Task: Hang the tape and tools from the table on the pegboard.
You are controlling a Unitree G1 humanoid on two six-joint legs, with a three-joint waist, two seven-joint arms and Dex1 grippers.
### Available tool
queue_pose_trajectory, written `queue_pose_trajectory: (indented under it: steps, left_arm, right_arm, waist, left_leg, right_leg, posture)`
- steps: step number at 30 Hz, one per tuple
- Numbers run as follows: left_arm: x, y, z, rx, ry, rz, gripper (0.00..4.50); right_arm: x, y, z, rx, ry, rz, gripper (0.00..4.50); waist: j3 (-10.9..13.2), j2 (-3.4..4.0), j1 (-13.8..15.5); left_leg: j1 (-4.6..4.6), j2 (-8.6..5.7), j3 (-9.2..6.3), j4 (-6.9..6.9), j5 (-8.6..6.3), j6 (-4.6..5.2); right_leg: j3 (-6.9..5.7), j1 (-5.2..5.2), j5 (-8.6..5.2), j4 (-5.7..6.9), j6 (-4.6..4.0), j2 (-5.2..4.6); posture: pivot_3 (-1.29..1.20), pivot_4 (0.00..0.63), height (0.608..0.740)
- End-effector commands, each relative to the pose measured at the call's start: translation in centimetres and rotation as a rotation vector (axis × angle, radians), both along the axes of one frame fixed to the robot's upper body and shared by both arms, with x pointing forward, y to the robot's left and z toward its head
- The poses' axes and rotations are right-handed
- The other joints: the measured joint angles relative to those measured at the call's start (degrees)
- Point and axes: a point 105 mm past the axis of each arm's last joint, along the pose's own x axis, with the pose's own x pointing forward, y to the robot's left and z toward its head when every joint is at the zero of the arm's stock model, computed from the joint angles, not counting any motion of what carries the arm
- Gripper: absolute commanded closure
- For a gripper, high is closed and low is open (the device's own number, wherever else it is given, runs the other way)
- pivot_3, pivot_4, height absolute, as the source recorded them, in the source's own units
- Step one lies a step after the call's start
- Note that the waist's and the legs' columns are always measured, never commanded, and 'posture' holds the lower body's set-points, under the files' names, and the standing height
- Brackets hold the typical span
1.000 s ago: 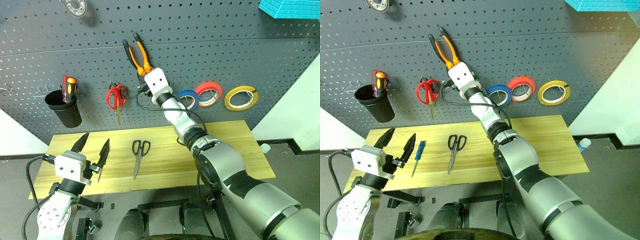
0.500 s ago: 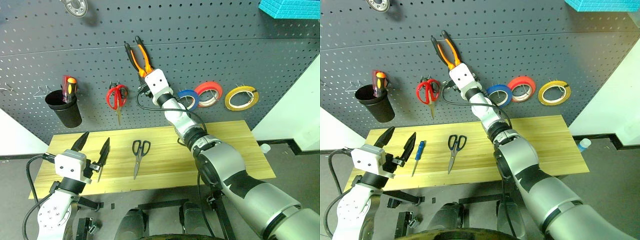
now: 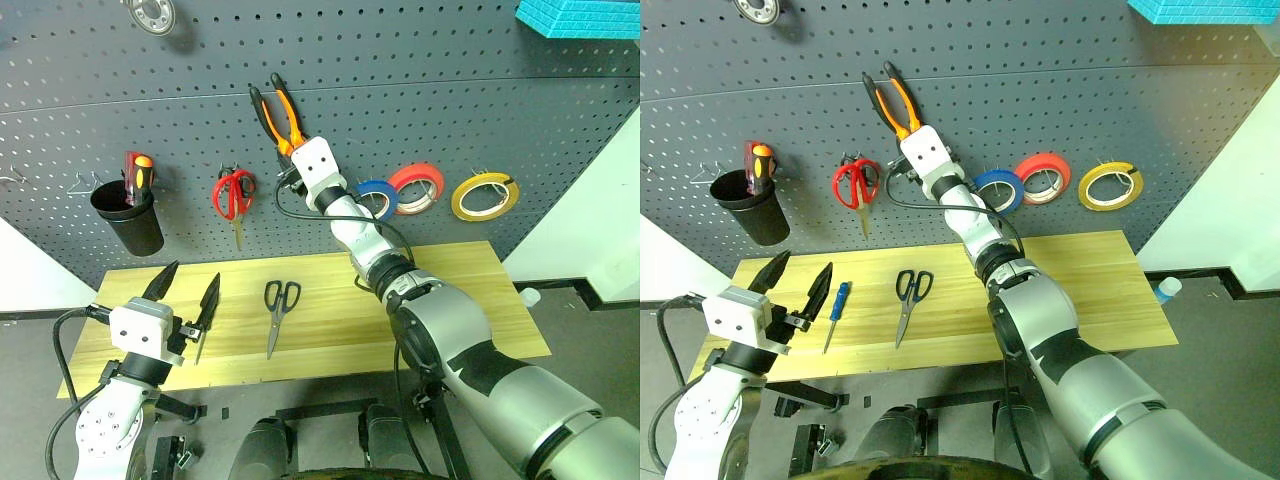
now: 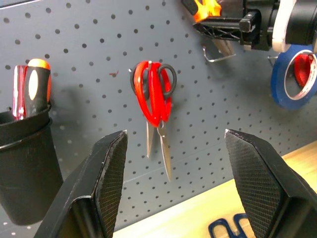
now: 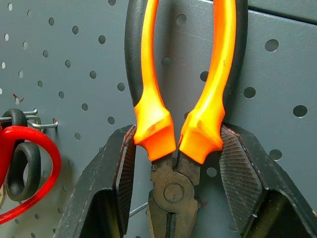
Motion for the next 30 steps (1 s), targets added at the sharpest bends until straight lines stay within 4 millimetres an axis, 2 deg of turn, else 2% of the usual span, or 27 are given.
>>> queue_pose_trajectory:
  steps: [1,10,11,16,30]
  left_arm:
    - [-0.12,-0.01,0.81,0.017,-0.032,-0.004,1.22]
    - [0.00,0.05,0.85,0.019,-0.035,-0.005,1.22]
    - [0.02,0.04,0.84,0.019,-0.035,-0.005,1.22]
    - [0.12,-0.01,0.87,0.018,-0.037,-0.007,1.22]
    - [0.57,-0.09,0.98,0.016,-0.046,-0.014,1.22]
  right_arm:
    - [-0.28,0.43,-0.42,0.002,0.010,0.016,2.40]
    - [-0.48,0.39,-1.29,-0.001,0.027,0.024,2.40]
    - [-0.47,0.36,-1.26,0.000,0.027,0.025,1.69]
    - [-0.43,0.30,-1.15,-0.004,0.022,0.023,0.11]
    - [-0.35,-0.05,-0.89,-0.008,-0.002,0.005,0.05]
  waist:
    - [0.0,-0.01,0.0]
    - [-0.1,-0.04,0.0]
    - [-0.1,-0.04,0.0]
    - [-0.1,-0.04,0.0]
    - [-0.1,-0.05,0.0]
  left_leg:
    - [0.00,0.00,0.00,0.00,0.00,0.00]
    - [0.06,0.00,0.00,0.00,0.00,0.00]
    - [0.07,0.00,0.00,0.00,0.00,0.00]
    - [0.03,0.00,0.00,0.01,0.00,0.00]
    - [0.04,0.00,0.00,0.02,0.00,0.00]
  right_leg:
    - [0.00,0.00,0.00,0.00,0.00,0.00]
    - [0.00,0.06,0.00,0.00,0.00,0.00]
    - [0.00,0.06,0.00,0.00,0.00,0.00]
    - [0.00,0.04,0.03,0.01,-0.04,0.00]
    - [0.00,0.05,0.11,0.02,-0.17,0.01]
  posture:
    - [0.12,0.033,0.738]
    - [0.11,0.030,0.738]
    - [0.11,0.029,0.738]
    - [0.11,0.027,0.738]
    - [0.10,0.018,0.738]
